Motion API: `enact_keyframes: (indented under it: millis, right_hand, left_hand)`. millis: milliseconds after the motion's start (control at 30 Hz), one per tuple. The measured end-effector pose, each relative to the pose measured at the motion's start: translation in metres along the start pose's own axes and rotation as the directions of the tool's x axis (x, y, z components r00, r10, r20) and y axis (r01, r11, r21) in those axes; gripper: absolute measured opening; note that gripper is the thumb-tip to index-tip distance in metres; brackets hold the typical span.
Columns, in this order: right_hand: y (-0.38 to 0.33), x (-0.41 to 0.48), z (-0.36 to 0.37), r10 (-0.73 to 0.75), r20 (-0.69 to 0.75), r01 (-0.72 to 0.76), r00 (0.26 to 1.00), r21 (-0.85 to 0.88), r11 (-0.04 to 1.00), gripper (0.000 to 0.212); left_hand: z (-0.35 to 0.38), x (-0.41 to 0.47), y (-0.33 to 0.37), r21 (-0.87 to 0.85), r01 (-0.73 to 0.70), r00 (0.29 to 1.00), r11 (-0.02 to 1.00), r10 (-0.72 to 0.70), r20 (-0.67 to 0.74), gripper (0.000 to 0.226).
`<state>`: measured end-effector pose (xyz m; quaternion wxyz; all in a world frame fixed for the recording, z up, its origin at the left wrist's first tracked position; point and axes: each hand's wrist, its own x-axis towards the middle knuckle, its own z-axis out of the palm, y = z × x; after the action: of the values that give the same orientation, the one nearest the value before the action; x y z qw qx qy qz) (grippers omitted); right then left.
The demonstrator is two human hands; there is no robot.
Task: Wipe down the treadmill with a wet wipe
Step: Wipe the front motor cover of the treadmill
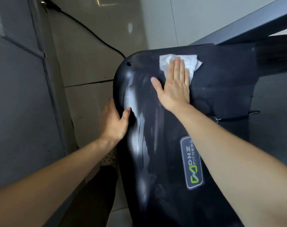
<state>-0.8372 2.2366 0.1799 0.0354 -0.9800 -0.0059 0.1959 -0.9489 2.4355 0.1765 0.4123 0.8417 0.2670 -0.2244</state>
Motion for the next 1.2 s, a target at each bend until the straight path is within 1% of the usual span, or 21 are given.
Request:
enact_keyframes:
  millis: [33, 100, 167, 233, 333, 433, 533, 633, 700, 767, 833, 900, 967, 1000, 1033, 1100, 1167, 1200]
  right_hand:
    - [-0.001, 0.009, -0.003, 0.003, 0.003, -0.003, 1.000, -0.002, 1.000, 0.098]
    - [-0.006, 0.007, -0.004, 0.036, 0.003, -0.036, 0.999, 0.020, 0.999, 0.096]
    - [-0.016, -0.026, 0.007, 0.080, -0.005, -0.080, 0.997, 0.035, 0.996, 0.095]
    - [-0.026, -0.081, 0.025, 0.129, -0.006, -0.129, 0.992, 0.040, 0.991, 0.095]
    - [-0.033, -0.151, 0.048, 0.245, 0.023, -0.246, 0.969, 0.103, 0.964, 0.095]
    - [-0.033, -0.190, 0.064, 0.358, 0.044, -0.361, 0.933, 0.131, 0.923, 0.095]
    - [-0.033, -0.209, 0.073, 0.489, 0.066, -0.492, 0.870, 0.193, 0.849, 0.096]
    - [-0.042, -0.203, 0.069, 0.574, 0.111, -0.580, 0.811, 0.277, 0.766, 0.097]
    - [-0.051, -0.195, 0.068, 0.610, 0.122, -0.612, 0.783, 0.318, 0.724, 0.098]
    - [-0.049, -0.192, 0.070, 0.597, 0.083, -0.588, 0.798, 0.329, 0.739, 0.097]
    - [-0.043, -0.190, 0.072, 0.599, 0.066, -0.586, 0.798, 0.314, 0.747, 0.096]
    - [-0.039, -0.181, 0.069, 0.646, 0.070, -0.626, 0.760, 0.346, 0.699, 0.101]
    - [-0.037, -0.154, 0.060, 0.685, 0.081, -0.657, 0.724, 0.383, 0.650, 0.105]
    - [-0.036, -0.137, 0.053, 0.678, 0.072, -0.649, 0.731, 0.380, 0.659, 0.106]
    - [-0.034, -0.117, 0.045, 0.660, 0.055, -0.628, 0.749, 0.376, 0.682, 0.106]
    - [-0.027, -0.068, 0.028, 0.627, 0.034, -0.594, 0.778, 0.366, 0.716, 0.107]
    - [-0.030, -0.016, 0.007, 0.587, 0.027, -0.559, 0.809, 0.343, 0.755, 0.105]
    - [-0.034, 0.004, -0.002, 0.534, 0.005, -0.513, 0.845, 0.291, 0.808, 0.103]
  left_hand:
    - [-0.003, 0.010, 0.007, 0.065, -0.064, 0.997, 0.996, 0.066, -0.027, 0.080]
    - [-0.011, 0.032, 0.026, 0.175, -0.162, 0.986, 0.971, 0.168, -0.022, 0.084]
    - [-0.019, 0.050, 0.042, 0.245, -0.250, 0.967, 0.937, 0.253, 0.019, 0.086]
    - [-0.025, 0.064, 0.055, 0.294, -0.301, 0.953, 0.907, 0.295, 0.065, 0.087]
    - [-0.027, 0.068, 0.074, 0.325, -0.288, 0.957, 0.901, 0.264, 0.117, 0.096]
    - [-0.026, 0.067, 0.084, 0.327, -0.229, 0.972, 0.917, 0.196, 0.131, 0.111]
    - [-0.031, 0.064, 0.092, 0.353, -0.201, 0.974, 0.914, 0.148, 0.172, 0.121]
    - [-0.040, 0.064, 0.098, 0.463, -0.207, 0.972, 0.862, 0.126, 0.200, 0.128]
    - [-0.044, 0.063, 0.097, 0.502, -0.211, 0.971, 0.839, 0.123, 0.204, 0.131]
    - [-0.043, 0.061, 0.099, 0.505, -0.212, 0.974, 0.837, 0.140, 0.177, 0.133]
    - [-0.041, 0.060, 0.104, 0.516, -0.221, 0.971, 0.828, 0.135, 0.199, 0.132]
    - [-0.044, 0.057, 0.104, 0.546, -0.237, 0.965, 0.803, 0.131, 0.227, 0.129]
    - [-0.050, 0.059, 0.106, 0.580, -0.265, 0.958, 0.770, 0.142, 0.250, 0.121]
    - [-0.054, 0.061, 0.104, 0.593, -0.281, 0.955, 0.755, 0.163, 0.246, 0.112]
    - [-0.058, 0.065, 0.103, 0.597, -0.305, 0.951, 0.742, 0.208, 0.228, 0.098]
    - [-0.065, 0.081, 0.108, 0.579, -0.349, 0.936, 0.737, 0.299, 0.184, 0.062]
    - [-0.073, 0.105, 0.116, 0.556, -0.343, 0.938, 0.757, 0.306, 0.163, 0.036]
    - [-0.075, 0.115, 0.121, 0.548, -0.353, 0.935, 0.758, 0.313, 0.170, 0.030]
